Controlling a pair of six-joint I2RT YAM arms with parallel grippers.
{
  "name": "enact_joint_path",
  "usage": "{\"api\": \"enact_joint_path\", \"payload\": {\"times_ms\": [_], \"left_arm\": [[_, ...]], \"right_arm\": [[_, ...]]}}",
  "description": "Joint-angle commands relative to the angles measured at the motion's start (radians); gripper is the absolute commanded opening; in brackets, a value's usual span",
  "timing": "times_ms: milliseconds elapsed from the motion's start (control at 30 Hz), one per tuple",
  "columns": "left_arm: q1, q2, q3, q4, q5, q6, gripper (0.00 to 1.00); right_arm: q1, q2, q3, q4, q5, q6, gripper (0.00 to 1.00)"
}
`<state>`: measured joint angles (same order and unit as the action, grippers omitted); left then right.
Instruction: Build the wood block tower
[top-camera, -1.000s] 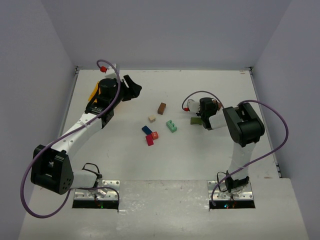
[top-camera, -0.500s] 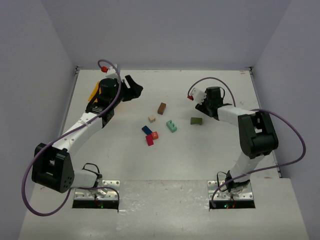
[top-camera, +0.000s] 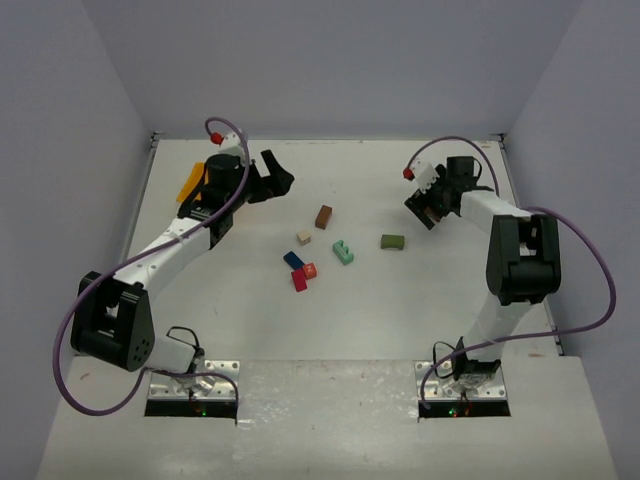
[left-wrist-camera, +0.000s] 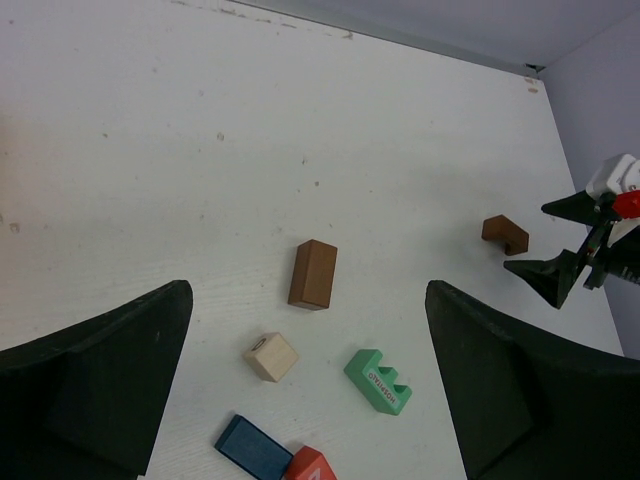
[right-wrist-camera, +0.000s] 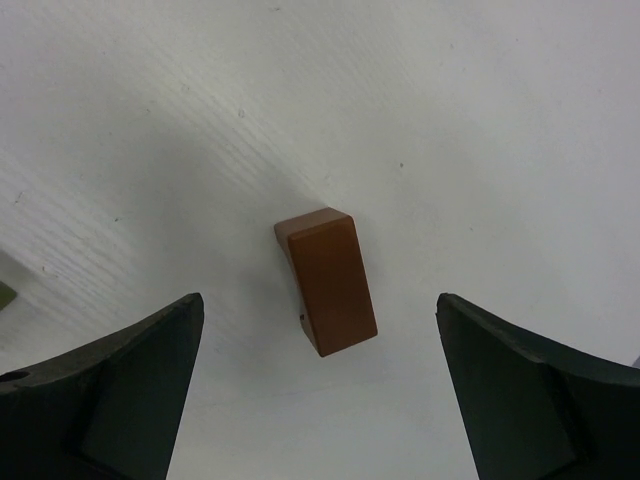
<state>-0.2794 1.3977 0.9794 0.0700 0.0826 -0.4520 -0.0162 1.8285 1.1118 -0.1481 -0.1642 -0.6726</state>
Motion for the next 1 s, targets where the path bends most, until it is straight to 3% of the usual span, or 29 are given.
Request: {"api": "enact_joint_path", "payload": {"times_ms": [0,333,500,533,567,700,800,967], "left_arm": [[0.014,0.005,0.052,0.03,-0.002,0.014,1.0],[0.014,0.011,0.064,0.019,-0.018,0.016,1.0],[0.014,0.022,0.067,0.017,-0.017,0.015,1.0],[0.014,0.024,0.069,0.015,-0.016,0.016,1.0],[0.014,0.028,0.071,0.013,-0.015,0.015,1.0],[0.013,0.037,0.077,0.003,-0.014,0.014,1.0],[0.014,0.035,0.073,0.002,-0.015,0.016,1.0],[0.014,0.038,0.068,0.006,-0.009,0.019,1.0]], "right_arm": [[-0.028,0.052,0.076,-0.036,-0.084,0.012,0.99],[-0.051,0.133,0.128,-0.063,-0.113,-0.001,0.95],[-0.051,0.117,0.09,-0.107,-0.165,-0.075,0.71],[-0.051,0.109,0.081,-0.107,-0.17,-0.086,0.65],[-0.051,0.094,0.071,-0.109,-0.179,-0.104,0.52],[-0.051,0.041,0.03,-0.141,-0.236,-0.154,0.32],[-0.051,-0.022,-0.019,-0.18,-0.269,-0.226,0.23],[-0.05,-0.142,-0.131,-0.276,-0.366,-0.428,0.19]]}}
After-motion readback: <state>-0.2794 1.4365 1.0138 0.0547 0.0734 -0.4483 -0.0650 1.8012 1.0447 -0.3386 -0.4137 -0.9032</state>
